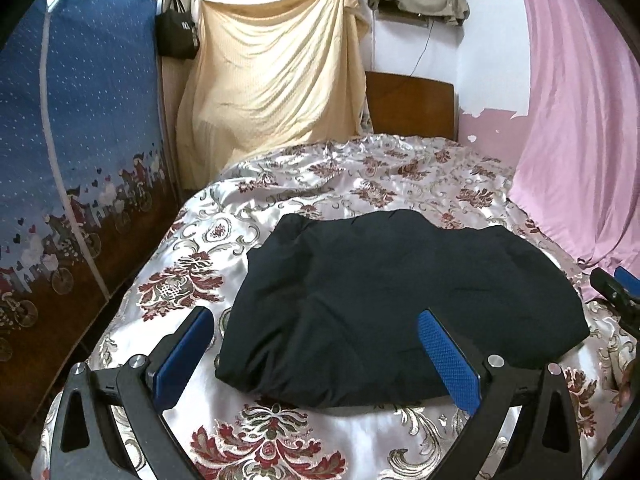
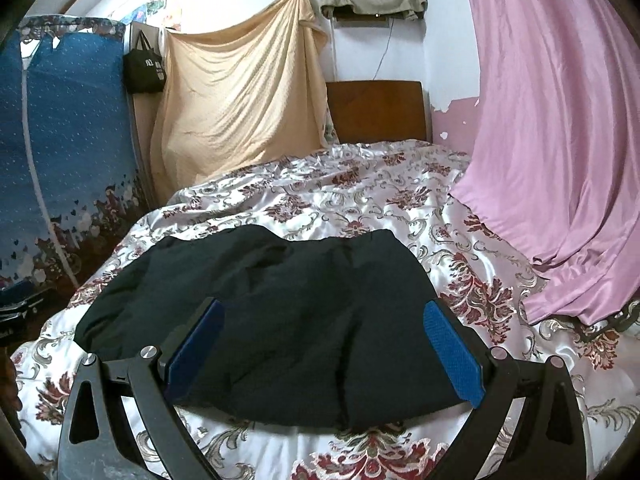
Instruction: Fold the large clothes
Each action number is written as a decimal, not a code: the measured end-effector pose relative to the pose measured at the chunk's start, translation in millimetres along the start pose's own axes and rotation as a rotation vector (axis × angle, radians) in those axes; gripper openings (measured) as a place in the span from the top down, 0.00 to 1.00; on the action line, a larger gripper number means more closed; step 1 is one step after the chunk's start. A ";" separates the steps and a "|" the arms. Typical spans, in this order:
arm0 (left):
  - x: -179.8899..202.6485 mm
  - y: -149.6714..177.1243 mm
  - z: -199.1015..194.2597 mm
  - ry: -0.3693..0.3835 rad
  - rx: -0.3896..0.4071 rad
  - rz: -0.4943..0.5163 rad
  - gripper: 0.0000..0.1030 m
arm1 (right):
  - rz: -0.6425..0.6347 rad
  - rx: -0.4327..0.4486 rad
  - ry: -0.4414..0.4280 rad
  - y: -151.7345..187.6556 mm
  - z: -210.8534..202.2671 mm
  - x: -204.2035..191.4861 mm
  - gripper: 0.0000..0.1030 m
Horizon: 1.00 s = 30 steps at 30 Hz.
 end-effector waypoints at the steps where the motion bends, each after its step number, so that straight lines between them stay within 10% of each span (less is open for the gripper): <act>1: -0.3 1.4 -4.3 0.000 0.009 -0.001 0.00 | -0.002 0.006 0.001 0.6 -4.1 -1.3 0.05; 30: 14.4 65.4 -93.0 -0.005 0.176 0.087 0.00 | -0.047 0.146 -0.054 59.0 -105.0 -46.7 0.04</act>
Point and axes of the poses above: each gripper's, at about its wrist camera, not at the fingertips, and z roughly the way its jaws point, x to its right, y to its underside, the point moved 1 cm from there along z, roughly the way its jaws point, and after that the axes turned 4 degrees about -y, right-handed, at the moved point
